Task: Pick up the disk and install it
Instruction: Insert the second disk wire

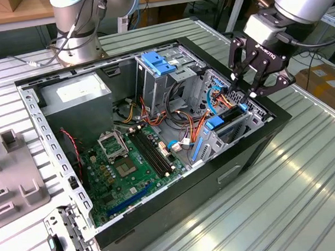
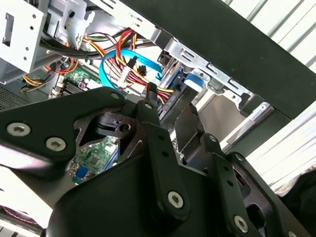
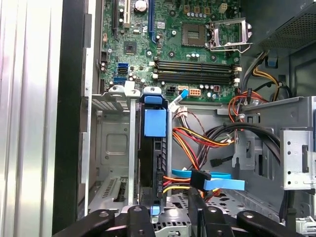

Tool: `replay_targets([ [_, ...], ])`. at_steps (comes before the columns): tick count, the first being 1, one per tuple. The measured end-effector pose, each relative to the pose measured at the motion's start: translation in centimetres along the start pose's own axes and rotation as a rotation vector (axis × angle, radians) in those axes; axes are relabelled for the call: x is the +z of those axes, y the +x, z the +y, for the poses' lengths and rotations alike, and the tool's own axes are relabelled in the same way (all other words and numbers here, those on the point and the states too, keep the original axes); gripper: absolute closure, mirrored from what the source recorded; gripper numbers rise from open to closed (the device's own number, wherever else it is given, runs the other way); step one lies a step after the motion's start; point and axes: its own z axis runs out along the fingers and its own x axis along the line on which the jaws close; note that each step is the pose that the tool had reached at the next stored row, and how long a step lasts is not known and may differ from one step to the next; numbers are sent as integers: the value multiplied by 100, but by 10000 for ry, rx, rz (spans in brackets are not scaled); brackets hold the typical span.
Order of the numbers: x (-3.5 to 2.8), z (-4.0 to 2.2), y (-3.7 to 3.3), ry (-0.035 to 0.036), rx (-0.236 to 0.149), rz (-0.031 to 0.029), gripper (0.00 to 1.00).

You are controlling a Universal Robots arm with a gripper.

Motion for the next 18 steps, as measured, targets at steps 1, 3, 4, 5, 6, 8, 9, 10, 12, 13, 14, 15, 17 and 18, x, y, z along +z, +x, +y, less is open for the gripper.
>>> replay_targets([
  [1,3,-3,-26,0,-5,-1,58],
  [3,6,-12,-63,-2,-25,1,58],
  [4,7,-22,-83,-3,-31,1,58],
  [5,8,-31,-94,-3,-33,1,58],
  [6,8,-41,-105,-3,-35,0,58],
  [8,9,-44,-114,-3,-35,0,58],
  [9,9,-44,-115,-3,-34,0,58],
  [10,9,-44,-117,-3,-35,1,58],
  [12,-4,-44,-121,-3,-38,4,58],
  [13,-15,-43,-123,-3,-38,2,58],
  [14,-37,-42,-125,-3,-38,2,58],
  [15,-57,-41,-127,-3,-38,3,58],
  [17,-87,-37,-130,-2,-40,2,58],
  [18,-88,-29,-130,0,-39,-4,58],
])
